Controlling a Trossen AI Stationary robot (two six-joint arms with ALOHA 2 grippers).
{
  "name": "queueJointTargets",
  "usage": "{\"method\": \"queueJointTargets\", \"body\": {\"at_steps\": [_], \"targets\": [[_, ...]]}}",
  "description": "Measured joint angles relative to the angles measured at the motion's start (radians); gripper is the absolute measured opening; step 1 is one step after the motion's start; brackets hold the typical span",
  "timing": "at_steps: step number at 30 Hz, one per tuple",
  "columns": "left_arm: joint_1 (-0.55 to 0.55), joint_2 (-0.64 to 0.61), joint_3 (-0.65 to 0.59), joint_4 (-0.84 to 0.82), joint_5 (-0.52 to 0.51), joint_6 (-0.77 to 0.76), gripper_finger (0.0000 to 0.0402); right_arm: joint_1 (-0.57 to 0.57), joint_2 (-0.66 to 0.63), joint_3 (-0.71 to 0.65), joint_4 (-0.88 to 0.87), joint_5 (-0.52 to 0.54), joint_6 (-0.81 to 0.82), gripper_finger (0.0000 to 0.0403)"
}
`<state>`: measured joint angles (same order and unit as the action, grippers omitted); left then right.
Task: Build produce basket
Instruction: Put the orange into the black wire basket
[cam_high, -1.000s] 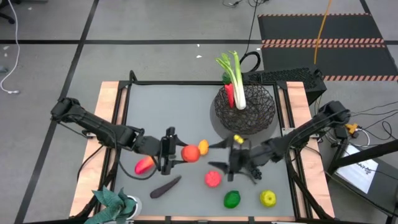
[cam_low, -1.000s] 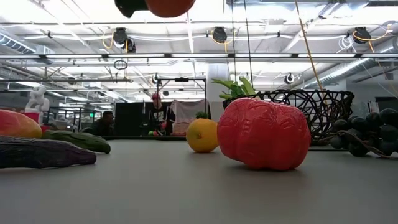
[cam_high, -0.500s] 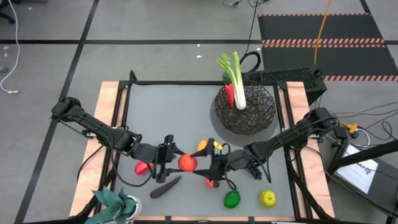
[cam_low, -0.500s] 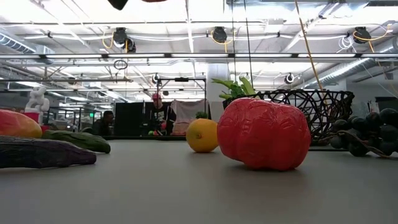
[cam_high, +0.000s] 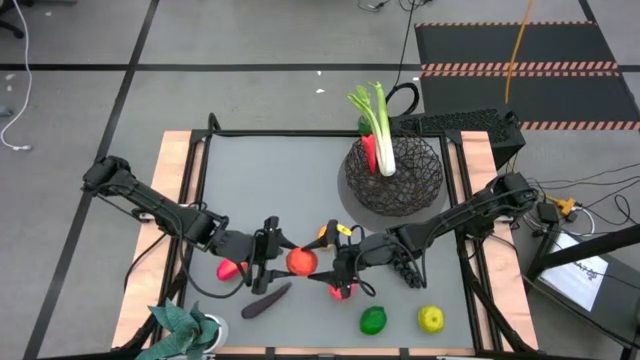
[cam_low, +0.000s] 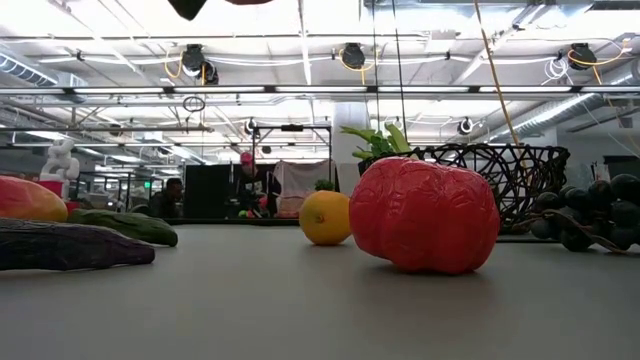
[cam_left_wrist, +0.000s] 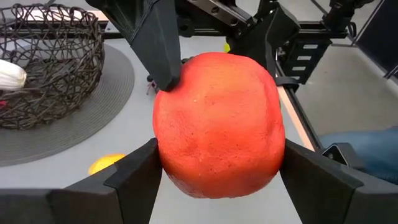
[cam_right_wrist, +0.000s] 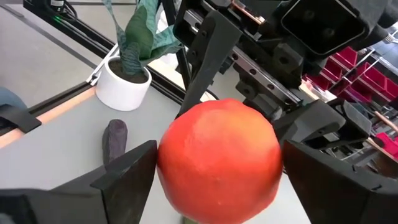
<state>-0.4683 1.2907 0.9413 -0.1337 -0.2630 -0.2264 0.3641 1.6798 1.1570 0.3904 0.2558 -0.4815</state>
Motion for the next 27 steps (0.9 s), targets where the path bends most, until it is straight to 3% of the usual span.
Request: {"method": "queueJointTargets", "body": {"at_steps": [7, 12, 16, 21, 27], "targets": [[-0.002, 0.0, 0.0, 0.015, -0.036, -0.013, 0.0302, -0.002, 0.0, 0.0, 0.0, -0.001, -0.002, 0.0308], [-0.018, -0.008, 0.0, 0.049, -0.138, 0.003, 0.0355, -0.005, -0.001, 0.0, -0.004, 0.008, 0.009, 0.0302], [-0.04, -0.025, 0.001, 0.065, -0.148, 0.073, 0.0395, 0.002, 0.002, 0.0, -0.022, 0.008, 0.048, 0.0302], [-0.041, -0.079, 0.003, 0.069, -0.162, 0.138, 0.038, 0.02, -0.001, 0.0, -0.074, 0.016, 0.101, 0.0302], [-0.033, -0.153, 0.002, -0.015, -0.195, 0.164, 0.0377, 0.07, -0.056, -0.001, -0.209, 0.218, 0.124, 0.0301]]}}
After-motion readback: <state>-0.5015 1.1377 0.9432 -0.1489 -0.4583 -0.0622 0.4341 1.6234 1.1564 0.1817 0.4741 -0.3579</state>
